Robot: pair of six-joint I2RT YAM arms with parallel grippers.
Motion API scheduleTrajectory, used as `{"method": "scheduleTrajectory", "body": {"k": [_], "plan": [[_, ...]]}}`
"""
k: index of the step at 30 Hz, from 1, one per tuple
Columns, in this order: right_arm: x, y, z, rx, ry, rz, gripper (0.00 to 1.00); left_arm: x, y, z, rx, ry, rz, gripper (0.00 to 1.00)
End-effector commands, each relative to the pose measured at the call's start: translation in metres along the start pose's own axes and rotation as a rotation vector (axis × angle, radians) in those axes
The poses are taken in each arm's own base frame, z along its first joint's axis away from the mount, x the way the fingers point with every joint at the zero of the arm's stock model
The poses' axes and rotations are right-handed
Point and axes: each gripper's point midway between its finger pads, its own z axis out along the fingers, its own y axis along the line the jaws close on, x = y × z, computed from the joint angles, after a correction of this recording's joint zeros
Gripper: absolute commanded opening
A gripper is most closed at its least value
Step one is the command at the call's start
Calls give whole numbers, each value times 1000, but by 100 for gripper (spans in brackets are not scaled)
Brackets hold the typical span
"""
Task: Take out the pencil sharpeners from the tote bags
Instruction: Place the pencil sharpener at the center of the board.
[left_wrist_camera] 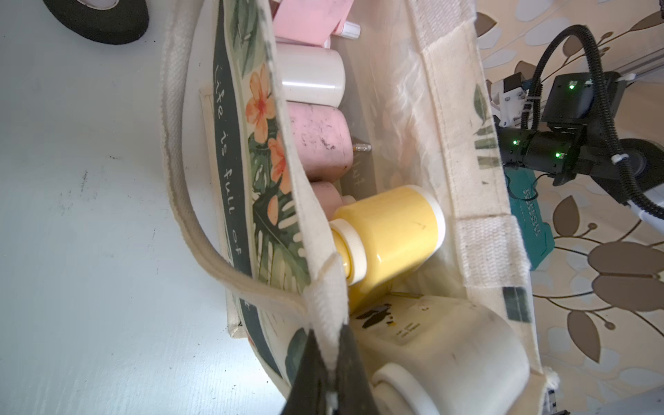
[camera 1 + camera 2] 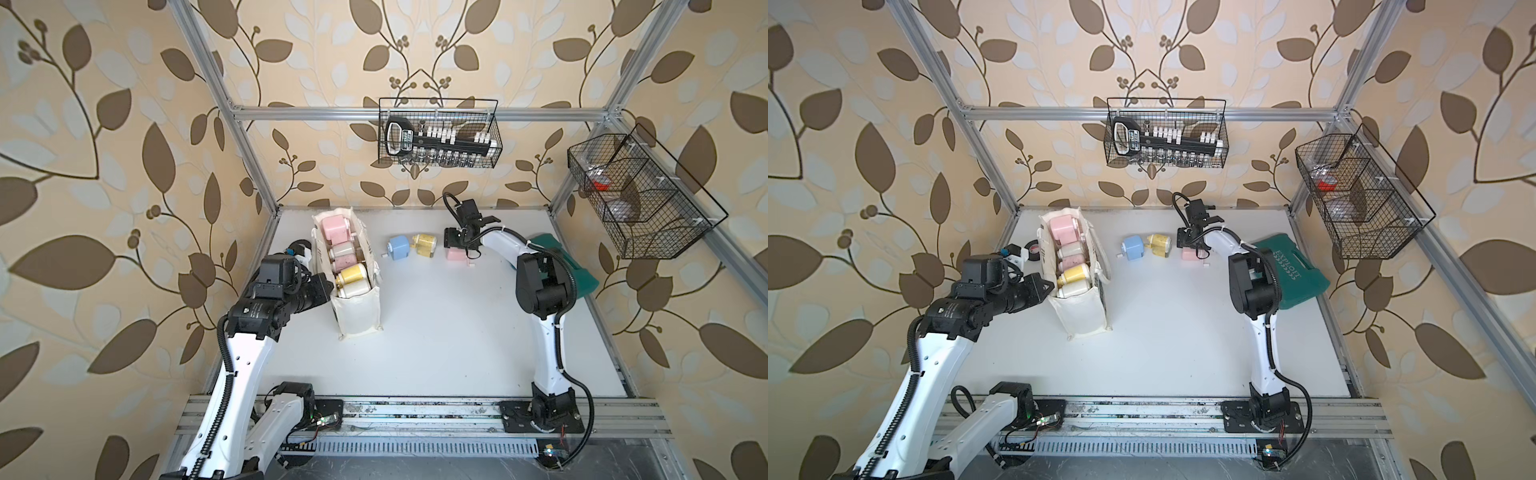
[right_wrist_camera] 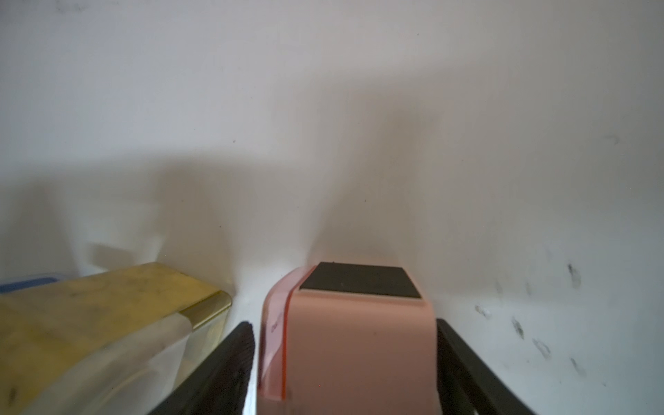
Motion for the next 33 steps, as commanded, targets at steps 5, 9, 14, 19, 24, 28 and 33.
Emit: {"method": "scheduleTrajectory", "body": {"k": [5,9,14,19,24,28,33], "plan": [[-13,4,-23,-15,-13,-4,94,13,7,1,-31,41,9,0],[-27,5,-59,-29,-65,4,98,12,7,2,-29,42,9,0],[-18,6,-115,-87,-119,52,98,12,7,2,-30,39,9,0],[-2,35,-189,-189,-217,15,97,11,7,4,-25,43,7,0],[9,107,-286,-369,-339,-123,93,11,7,5,-23,42,6,0],[27,175,-342,-506,-390,-222,92,10,10,5,-38,31,7,0],[45,248,-360,-639,-384,-276,85,10,8,4,-34,39,9,0]]}}
